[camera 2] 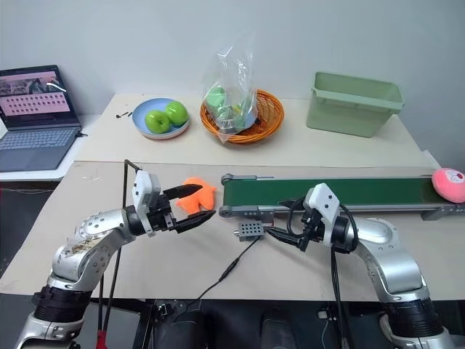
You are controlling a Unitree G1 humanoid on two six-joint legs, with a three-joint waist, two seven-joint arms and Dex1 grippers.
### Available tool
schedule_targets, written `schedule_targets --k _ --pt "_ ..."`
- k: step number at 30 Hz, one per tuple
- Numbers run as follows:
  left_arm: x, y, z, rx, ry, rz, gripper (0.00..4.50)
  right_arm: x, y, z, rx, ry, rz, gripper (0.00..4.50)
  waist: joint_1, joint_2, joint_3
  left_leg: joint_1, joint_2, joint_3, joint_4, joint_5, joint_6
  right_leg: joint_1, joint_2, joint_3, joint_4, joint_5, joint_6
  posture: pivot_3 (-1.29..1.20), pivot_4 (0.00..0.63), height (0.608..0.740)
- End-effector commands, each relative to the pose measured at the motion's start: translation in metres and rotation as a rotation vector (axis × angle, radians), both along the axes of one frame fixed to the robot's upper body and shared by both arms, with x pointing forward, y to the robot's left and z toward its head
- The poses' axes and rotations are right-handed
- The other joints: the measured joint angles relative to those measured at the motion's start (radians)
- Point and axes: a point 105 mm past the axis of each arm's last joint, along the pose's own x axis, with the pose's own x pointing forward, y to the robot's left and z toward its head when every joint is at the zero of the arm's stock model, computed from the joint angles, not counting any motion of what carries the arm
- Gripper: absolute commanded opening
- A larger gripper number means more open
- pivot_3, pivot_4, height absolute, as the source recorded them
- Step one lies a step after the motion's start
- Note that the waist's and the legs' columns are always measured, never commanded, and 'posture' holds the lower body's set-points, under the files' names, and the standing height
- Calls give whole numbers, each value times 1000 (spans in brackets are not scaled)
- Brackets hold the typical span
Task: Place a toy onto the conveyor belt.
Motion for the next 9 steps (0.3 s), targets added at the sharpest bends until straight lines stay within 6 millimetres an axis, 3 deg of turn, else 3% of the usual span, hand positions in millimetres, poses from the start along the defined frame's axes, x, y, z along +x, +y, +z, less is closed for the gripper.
schedule_targets --k 1,9 --pt "0 0 9 -25 -28 -3 4386 -1 -2 16 -2 -69 5 4500 0 0 0 0 0 0 0 0 0 0 0 0 0 0 0 0 150 715" --pt "2 -4 13 -46 -44 -3 4386 0 -4 18 -8 -75 6 4500 0 0 0 0 0 0 0 0 0 0 0 0 0 0 0 0 150 715"
